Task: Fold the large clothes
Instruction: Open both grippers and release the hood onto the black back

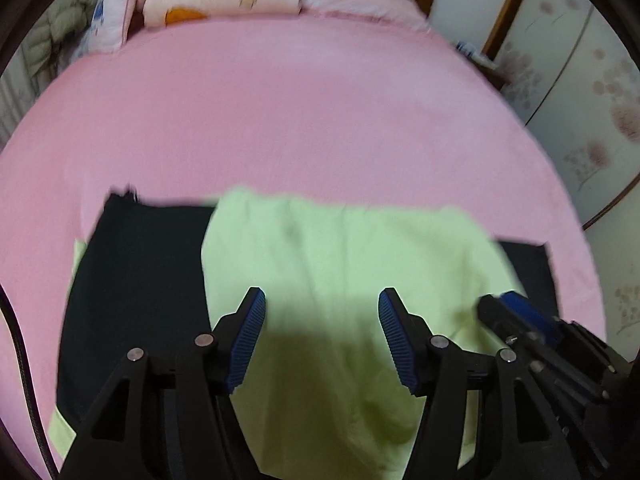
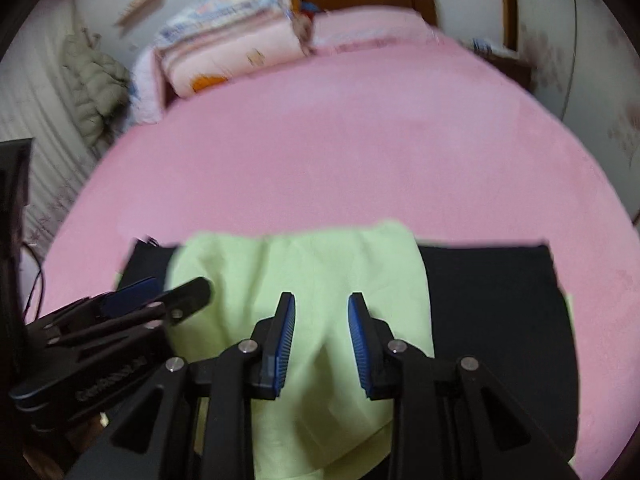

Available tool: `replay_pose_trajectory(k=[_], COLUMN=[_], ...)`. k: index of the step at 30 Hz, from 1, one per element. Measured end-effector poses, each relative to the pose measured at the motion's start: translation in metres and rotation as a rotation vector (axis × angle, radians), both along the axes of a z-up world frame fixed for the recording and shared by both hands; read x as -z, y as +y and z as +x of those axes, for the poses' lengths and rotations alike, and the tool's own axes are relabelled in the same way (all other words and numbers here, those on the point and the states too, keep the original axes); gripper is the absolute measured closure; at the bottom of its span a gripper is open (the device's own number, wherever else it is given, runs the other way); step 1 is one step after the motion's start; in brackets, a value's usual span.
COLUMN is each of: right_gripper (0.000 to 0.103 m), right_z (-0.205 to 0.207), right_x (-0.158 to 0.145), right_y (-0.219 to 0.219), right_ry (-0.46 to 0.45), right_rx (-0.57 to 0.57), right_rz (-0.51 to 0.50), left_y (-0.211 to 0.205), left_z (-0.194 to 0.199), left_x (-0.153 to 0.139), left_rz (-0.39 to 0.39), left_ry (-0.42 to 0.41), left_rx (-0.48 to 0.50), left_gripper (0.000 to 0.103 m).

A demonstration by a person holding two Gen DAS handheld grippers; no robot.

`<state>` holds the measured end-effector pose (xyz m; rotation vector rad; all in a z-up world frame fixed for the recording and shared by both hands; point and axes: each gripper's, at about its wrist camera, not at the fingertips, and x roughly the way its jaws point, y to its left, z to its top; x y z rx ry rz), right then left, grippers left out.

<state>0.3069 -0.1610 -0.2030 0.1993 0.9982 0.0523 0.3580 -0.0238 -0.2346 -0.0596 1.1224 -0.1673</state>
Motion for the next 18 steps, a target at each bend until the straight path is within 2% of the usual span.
replay_pose_trajectory(k=[4,7,9,14,18], right_gripper=[0.081,0.086,0.086,0.085,0.084], right_z=[-0.014,-0.036,-0.050,-0.057,-0.059], right_x=[0.040,0.066,0.071,0.071,0.064], right_y=[-0.019,-0.033,-0.033,-0.018,-0.017], right_ry=[0.117,0.167,0.136,0.124,0.134], right_rx=[0.052,0.071,0.069,0.069,0.077], right_rz=[-0.043,-0.034,-0.041,-0.141,-0.140], left_y=[0.015,0.030,0.031,0.022,0.029], left_z=[-0.013,-0.024,-0.029,-0.033,-0.037], left_x=[0.039,0.055,0.057,0.059,0.052], left_rz=[0.078,0.027,0.027,0.076,0.046], left_ry=[0.084,0.093,0.070,0.043,0.070], left_rx=[-0.012,-0.025,-0.014,0.001,-0.037], left_gripper=[0.045,0.044,0.044,0.041,0.027])
